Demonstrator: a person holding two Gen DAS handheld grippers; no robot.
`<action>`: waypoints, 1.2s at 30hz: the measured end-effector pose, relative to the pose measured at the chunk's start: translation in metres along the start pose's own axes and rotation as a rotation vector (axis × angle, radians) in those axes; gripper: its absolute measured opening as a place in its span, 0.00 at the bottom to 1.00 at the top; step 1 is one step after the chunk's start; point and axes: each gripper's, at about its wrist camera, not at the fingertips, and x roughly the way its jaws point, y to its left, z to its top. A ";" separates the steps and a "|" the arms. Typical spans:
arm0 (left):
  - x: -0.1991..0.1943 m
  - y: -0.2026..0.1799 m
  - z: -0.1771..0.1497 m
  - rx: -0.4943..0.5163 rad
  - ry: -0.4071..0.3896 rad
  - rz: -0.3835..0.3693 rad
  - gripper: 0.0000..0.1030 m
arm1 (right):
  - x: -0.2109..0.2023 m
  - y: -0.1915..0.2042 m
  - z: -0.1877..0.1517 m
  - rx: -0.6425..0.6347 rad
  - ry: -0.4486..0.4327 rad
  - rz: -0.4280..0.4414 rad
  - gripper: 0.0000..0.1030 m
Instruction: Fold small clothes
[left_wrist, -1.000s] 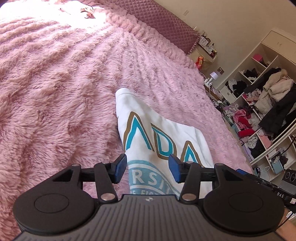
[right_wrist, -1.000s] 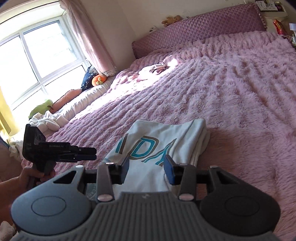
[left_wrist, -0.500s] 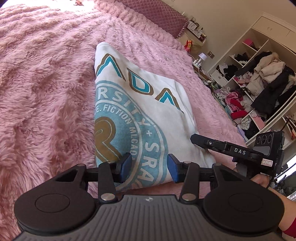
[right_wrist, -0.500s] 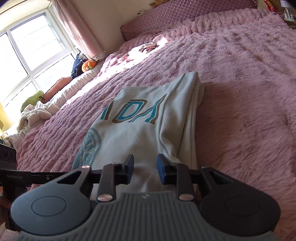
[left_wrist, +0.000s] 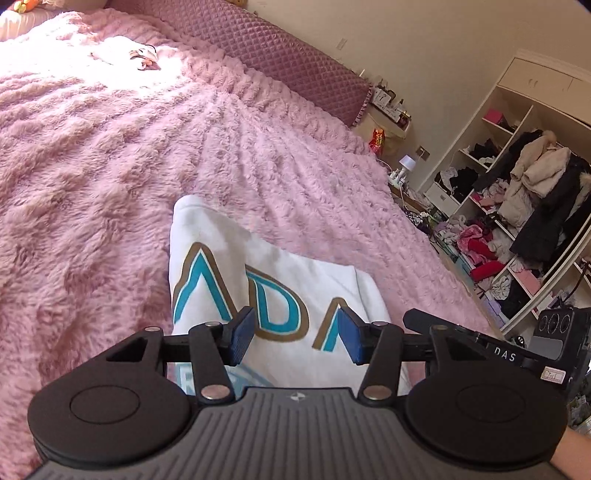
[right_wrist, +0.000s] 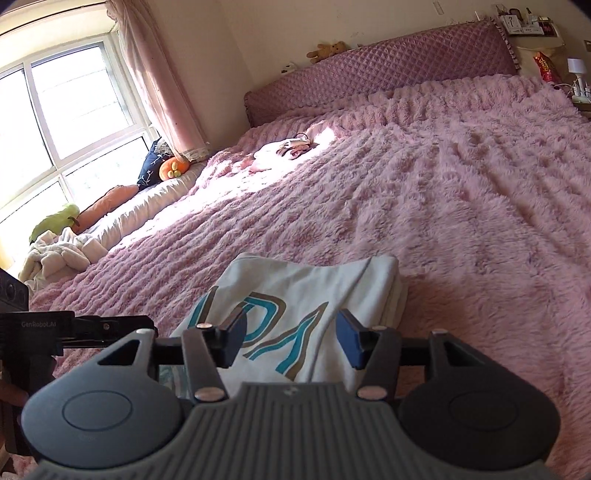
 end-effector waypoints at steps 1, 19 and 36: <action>0.009 0.005 0.008 -0.025 -0.002 0.002 0.57 | 0.008 -0.004 0.005 0.005 -0.002 -0.010 0.49; 0.042 0.016 0.005 0.007 0.077 0.170 0.54 | 0.052 -0.027 0.000 0.109 0.062 -0.104 0.49; -0.109 -0.105 -0.065 -0.059 0.062 0.358 0.79 | -0.122 0.135 -0.023 -0.006 0.027 -0.365 0.79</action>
